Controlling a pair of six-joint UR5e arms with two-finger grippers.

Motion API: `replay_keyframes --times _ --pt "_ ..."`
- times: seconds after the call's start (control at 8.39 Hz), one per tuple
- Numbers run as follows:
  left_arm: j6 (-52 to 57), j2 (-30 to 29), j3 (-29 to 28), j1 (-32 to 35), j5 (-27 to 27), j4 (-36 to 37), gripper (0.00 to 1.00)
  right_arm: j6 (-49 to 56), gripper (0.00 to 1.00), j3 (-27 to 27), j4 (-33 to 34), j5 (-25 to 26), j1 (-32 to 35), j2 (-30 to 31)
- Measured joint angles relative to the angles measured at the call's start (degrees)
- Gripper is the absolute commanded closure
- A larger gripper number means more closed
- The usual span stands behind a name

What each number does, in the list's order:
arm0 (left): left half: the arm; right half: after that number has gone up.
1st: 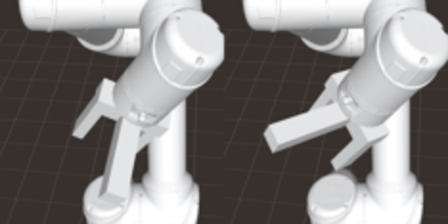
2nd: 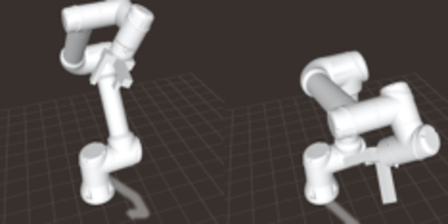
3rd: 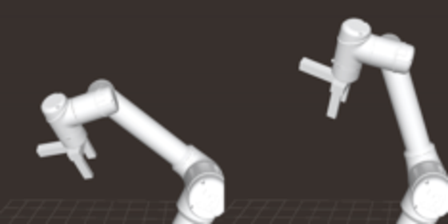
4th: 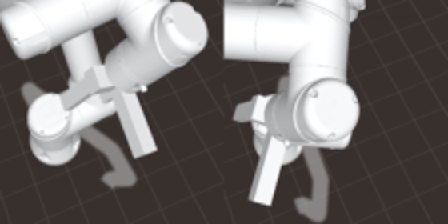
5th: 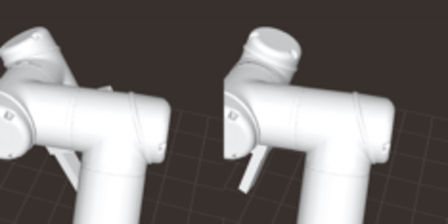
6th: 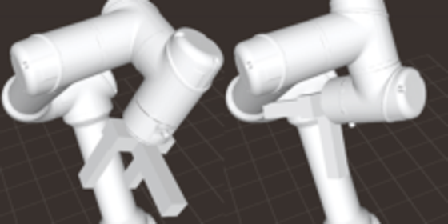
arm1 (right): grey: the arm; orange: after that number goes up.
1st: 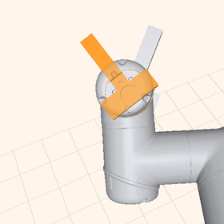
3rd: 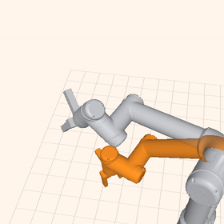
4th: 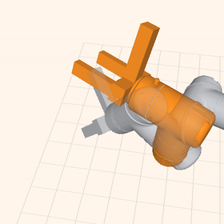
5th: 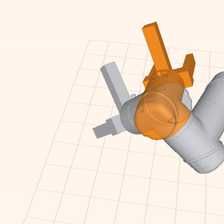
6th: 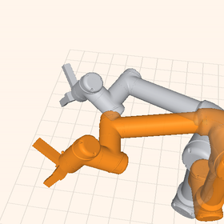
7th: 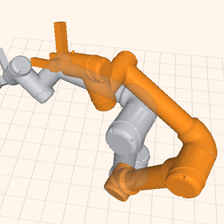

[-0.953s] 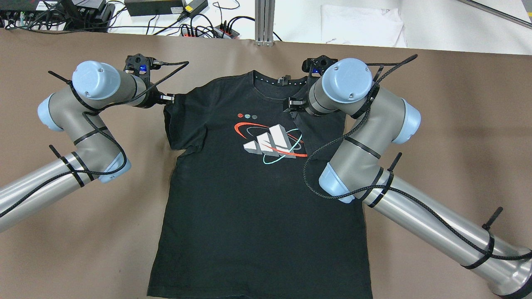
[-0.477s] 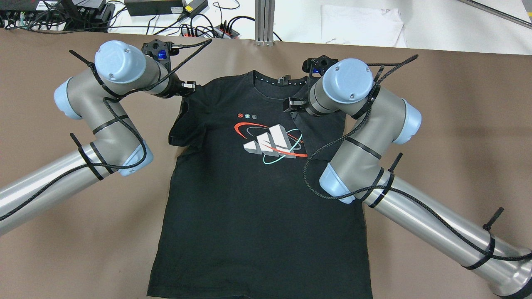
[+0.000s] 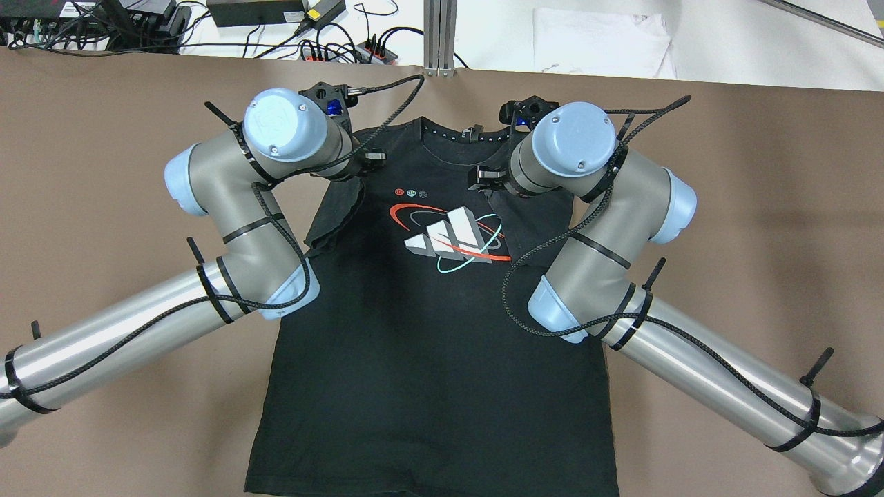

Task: Fold clothes
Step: 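Fold the sleeve with the left gripper inward over the chest toward the right gripper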

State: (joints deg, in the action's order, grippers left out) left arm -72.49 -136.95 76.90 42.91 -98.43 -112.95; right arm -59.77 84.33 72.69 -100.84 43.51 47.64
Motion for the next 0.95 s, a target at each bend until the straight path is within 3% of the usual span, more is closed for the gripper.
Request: replay_keyframes --times 0.48,0.95 --pt "-5.07 -2.01 -0.19 -5.63 6.21 1.99 1.00 -0.17 0.06 1.27 -0.14 0.19 -0.24 1.55" --pt "-6.76 -3.84 -2.19 -6.05 6.99 1.91 1.00 -0.18 0.06 2.83 0.04 0.20 -0.31 2.30"
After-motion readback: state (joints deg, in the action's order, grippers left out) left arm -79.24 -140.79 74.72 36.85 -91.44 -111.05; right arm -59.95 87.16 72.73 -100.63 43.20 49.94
